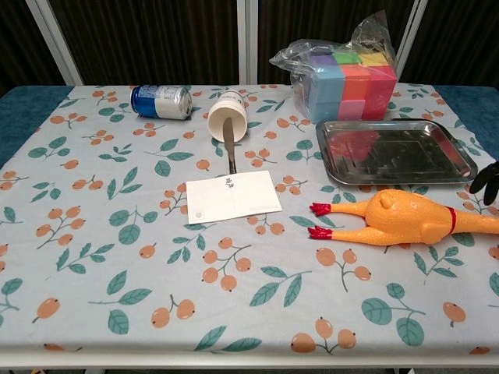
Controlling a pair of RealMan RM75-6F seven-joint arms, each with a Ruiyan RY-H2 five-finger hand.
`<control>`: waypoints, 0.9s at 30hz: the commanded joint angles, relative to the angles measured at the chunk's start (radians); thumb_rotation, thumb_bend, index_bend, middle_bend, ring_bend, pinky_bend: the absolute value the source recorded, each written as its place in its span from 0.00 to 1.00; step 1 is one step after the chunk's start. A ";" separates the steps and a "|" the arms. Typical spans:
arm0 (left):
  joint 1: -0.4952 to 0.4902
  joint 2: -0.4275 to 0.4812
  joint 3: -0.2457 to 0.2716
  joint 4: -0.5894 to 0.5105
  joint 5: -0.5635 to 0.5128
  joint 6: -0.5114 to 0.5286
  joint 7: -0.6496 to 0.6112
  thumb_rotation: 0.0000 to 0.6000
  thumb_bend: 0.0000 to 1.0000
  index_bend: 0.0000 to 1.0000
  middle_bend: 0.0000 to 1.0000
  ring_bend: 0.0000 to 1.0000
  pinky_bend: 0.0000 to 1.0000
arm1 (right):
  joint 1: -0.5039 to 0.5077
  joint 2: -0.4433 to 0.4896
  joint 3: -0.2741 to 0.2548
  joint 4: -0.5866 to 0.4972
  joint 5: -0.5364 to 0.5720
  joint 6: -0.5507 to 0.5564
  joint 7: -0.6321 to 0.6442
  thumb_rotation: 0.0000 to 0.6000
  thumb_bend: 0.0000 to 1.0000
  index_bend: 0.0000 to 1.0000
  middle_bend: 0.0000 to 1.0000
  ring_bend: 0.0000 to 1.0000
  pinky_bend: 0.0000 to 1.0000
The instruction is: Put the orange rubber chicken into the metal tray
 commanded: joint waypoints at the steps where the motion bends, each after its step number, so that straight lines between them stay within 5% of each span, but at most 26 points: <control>1: 0.000 0.001 0.000 0.002 -0.001 -0.003 -0.003 1.00 0.16 0.19 0.11 0.09 0.18 | 0.014 -0.031 0.003 0.033 0.008 -0.008 -0.005 1.00 0.22 0.31 0.38 0.21 0.28; 13: 0.001 -0.003 0.002 0.011 0.000 -0.004 -0.007 1.00 0.16 0.19 0.11 0.09 0.18 | 0.047 -0.130 -0.001 0.132 0.019 -0.027 -0.002 1.00 0.22 0.37 0.42 0.30 0.36; 23: -0.016 0.022 -0.004 0.000 0.016 -0.018 -0.031 1.00 0.16 0.19 0.11 0.09 0.18 | 0.062 -0.154 -0.009 0.154 -0.035 0.035 0.028 1.00 0.36 0.66 0.59 0.52 0.81; 27: -0.048 0.061 -0.013 -0.018 0.051 -0.039 -0.093 1.00 0.16 0.19 0.11 0.09 0.18 | 0.086 -0.081 0.006 0.081 -0.095 0.099 0.042 1.00 0.40 0.77 0.66 0.60 0.88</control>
